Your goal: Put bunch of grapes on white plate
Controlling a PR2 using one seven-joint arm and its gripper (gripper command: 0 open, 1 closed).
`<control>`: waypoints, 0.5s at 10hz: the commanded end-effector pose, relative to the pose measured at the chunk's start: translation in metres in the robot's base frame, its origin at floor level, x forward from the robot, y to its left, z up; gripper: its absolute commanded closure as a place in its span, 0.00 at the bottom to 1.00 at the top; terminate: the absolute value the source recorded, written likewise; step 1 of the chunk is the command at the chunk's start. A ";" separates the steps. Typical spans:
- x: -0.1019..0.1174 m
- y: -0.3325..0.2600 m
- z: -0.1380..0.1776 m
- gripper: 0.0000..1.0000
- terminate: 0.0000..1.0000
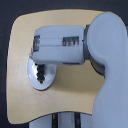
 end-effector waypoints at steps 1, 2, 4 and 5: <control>-0.003 0.008 0.017 0.00 0.00; 0.004 0.013 0.030 0.00 0.00; 0.021 0.030 0.062 0.00 0.00; 0.031 0.035 0.085 0.00 0.00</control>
